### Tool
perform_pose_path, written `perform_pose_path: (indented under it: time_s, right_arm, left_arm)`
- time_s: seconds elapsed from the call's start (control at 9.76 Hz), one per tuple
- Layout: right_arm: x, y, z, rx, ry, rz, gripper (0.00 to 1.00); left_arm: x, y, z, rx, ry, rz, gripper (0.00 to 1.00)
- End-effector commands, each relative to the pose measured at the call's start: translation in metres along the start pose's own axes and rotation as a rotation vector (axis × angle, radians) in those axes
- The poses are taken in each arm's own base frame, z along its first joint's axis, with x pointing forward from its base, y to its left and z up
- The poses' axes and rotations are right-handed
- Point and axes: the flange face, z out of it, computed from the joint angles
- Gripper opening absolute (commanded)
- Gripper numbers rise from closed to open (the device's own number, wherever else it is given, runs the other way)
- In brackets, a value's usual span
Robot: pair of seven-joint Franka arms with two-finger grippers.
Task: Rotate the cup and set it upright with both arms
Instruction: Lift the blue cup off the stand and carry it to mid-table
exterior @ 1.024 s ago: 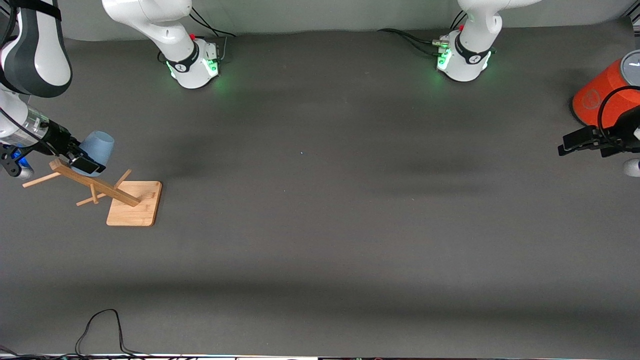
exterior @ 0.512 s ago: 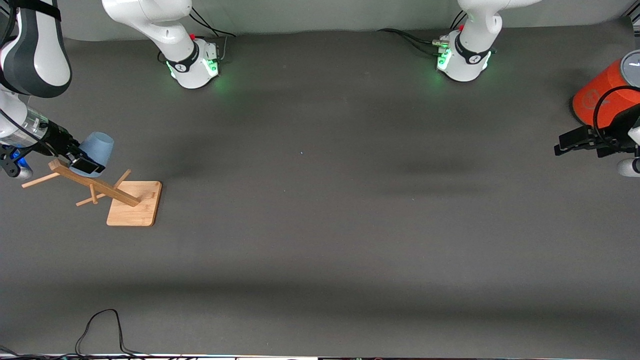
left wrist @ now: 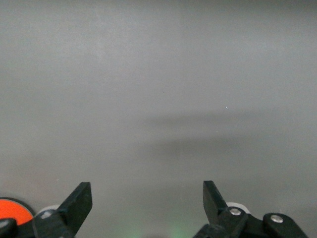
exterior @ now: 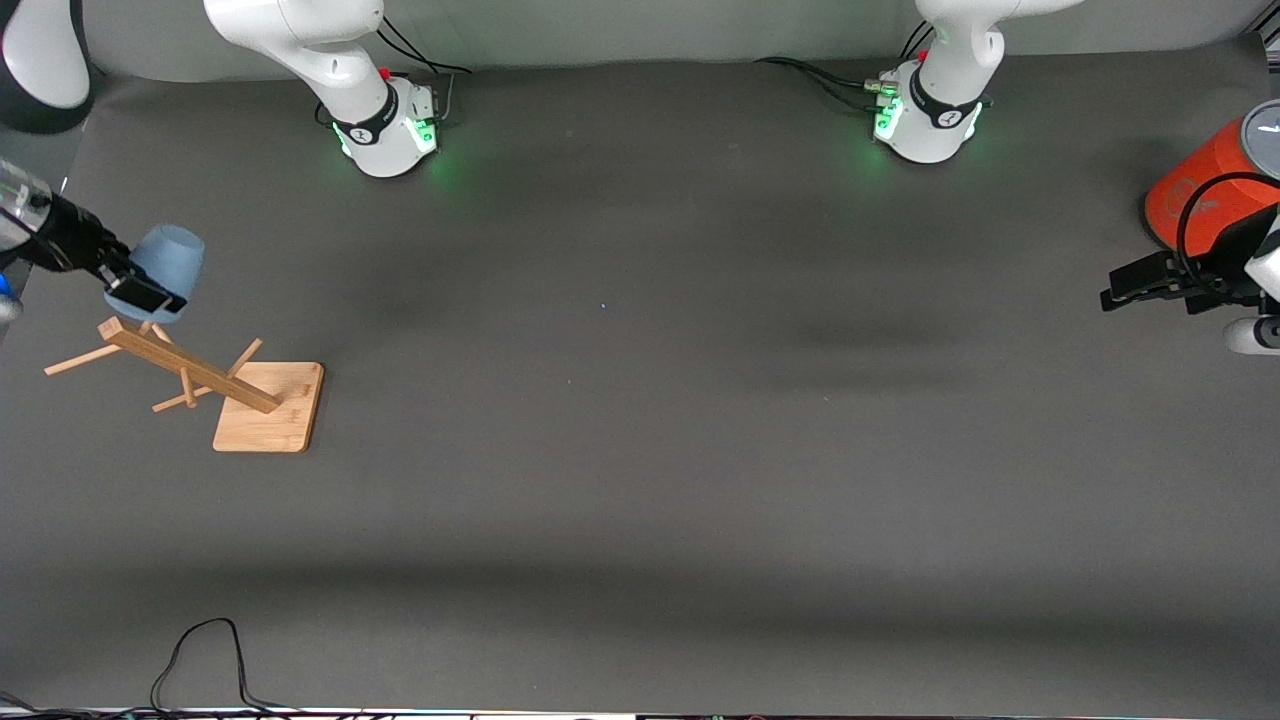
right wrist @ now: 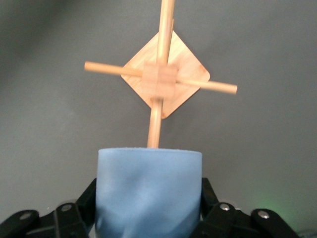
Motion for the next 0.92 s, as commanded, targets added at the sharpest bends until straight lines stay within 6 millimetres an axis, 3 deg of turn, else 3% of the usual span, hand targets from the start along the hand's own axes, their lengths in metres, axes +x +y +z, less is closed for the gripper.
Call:
perform_pose_path:
  time_s: [0.0, 0.2, 0.41, 0.61, 0.82]
  right_arm:
    - [-0.043, -0.019, -0.019, 0.013, -0.020, 0.056, 0.50]
    - [-0.084, -0.045, -0.029, 0.006, -0.032, 0.108, 0.50]
    - [-0.133, -0.082, -0.029, -0.005, -0.033, 0.184, 0.50]
    - [-0.189, -0.130, -0.019, -0.008, -0.031, 0.275, 0.50]
    - [-0.251, -0.196, 0.008, -0.015, -0.016, 0.407, 0.50]
  left_arm:
    - [-0.003, 0.005, -0.002, -0.002, -0.005, -0.014, 1.00]
    - [-0.003, 0.004, 0.000, -0.002, -0.009, -0.014, 1.00]
    - [-0.002, 0.005, 0.001, -0.003, -0.012, -0.013, 1.00]
    - [-0.002, 0.004, 0.001, -0.006, -0.013, -0.014, 1.00]
    - [-0.002, 0.004, 0.001, -0.006, -0.012, -0.014, 1.00]
